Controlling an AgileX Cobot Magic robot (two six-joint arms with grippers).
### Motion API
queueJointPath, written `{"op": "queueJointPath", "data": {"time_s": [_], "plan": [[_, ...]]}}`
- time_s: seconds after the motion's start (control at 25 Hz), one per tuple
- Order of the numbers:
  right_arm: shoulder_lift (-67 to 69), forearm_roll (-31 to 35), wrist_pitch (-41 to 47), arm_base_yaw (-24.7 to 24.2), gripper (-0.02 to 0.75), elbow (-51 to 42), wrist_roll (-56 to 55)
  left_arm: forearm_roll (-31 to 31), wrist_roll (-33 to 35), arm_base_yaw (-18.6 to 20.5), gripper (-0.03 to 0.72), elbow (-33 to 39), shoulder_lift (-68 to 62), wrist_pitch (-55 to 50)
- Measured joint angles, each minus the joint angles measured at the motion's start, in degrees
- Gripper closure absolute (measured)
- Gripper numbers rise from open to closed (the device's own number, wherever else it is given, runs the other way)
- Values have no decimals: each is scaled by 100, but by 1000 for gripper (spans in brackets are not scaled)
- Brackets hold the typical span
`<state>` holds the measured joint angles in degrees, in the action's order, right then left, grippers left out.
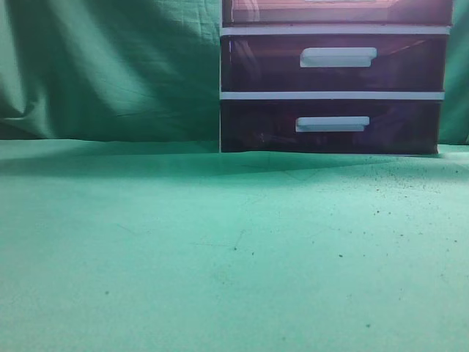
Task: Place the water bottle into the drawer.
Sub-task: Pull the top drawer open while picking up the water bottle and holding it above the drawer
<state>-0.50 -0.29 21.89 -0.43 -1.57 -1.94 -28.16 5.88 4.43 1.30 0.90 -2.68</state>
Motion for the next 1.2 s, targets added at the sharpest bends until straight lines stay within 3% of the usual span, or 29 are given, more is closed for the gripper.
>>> {"op": "queueJointPath", "data": {"time_s": [0.32, 0.48, 0.64, 0.72, 0.84, 1.04, 1.08, 1.12, 1.2], "plan": [[0, 0, 0, 0, 738, 0, 0, -478, -406, 0, 688, -37, 0, 592], [0, 0, 0, 0, 738, 0, 0, 195, -240, 0, 688, -829, -70, -583], [0, 0, 0, 0, 738, 0, 0, 427, -92, 0, 688, -1553, -789, -1405], [0, 0, 0, 0, 738, 0, 0, 468, 177, 0, 688, -1753, -1166, -1754], [0, 0, 0, 0, 738, 0, 0, 481, 1099, 0, 688, -1954, -1611, -2217], [0, 0, 0, 0, 738, 0, 0, 503, 1798, 0, 688, -2067, -2098, -1991], [0, 0, 0, 0, 738, 0, 0, 503, 1813, 0, 638, -2079, -2222, -1914], [0, 0, 0, 0, 738, 0, 0, 503, 1813, 0, 638, -2102, -2350, -1837], [0, 0, 0, 0, 738, 0, 0, 503, 1836, 0, 466, -2113, -2596, -1592]]}}
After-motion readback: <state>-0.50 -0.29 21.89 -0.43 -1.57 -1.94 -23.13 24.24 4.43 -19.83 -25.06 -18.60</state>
